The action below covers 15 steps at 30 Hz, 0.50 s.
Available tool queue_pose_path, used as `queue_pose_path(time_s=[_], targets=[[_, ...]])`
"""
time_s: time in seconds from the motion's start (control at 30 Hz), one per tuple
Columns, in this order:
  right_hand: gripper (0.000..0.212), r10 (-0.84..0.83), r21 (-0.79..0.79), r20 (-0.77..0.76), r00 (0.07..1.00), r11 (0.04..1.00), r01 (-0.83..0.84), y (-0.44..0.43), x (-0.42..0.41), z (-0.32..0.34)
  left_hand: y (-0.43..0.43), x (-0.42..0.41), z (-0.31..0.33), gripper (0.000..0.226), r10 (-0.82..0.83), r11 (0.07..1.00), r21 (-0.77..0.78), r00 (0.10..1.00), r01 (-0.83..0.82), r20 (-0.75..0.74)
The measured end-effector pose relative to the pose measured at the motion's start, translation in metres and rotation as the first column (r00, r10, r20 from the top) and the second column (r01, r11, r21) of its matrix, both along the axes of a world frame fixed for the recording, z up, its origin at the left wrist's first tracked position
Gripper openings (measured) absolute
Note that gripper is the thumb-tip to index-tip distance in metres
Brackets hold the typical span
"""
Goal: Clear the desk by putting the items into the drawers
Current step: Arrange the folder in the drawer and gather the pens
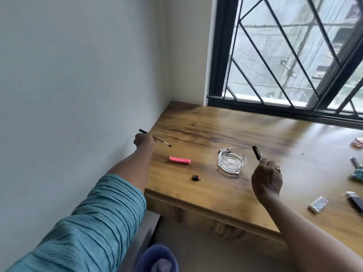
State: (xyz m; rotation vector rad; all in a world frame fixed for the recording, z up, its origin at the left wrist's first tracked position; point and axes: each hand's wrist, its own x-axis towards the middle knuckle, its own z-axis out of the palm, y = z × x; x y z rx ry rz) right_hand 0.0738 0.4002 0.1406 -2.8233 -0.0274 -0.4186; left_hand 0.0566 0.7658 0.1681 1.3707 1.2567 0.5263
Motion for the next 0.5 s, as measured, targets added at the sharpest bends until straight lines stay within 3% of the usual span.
queue_pose_path(time_s=[0.27, 0.5], targets=[[0.029, 0.109, 0.183, -0.059, 0.992, 0.978, -0.096, -0.046, -0.08, -0.006, -0.088, -0.103, 0.023, 0.028, -0.077, 0.973, 0.22, 0.997, 0.071, 0.02], [0.035, 0.256, 0.281, -0.11, 0.96, 0.935, -0.217, -0.054, -0.148, -0.005, -0.164, -0.196, 0.023, 0.029, -0.137, 0.985, 0.125, 0.983, 0.122, 0.12]])
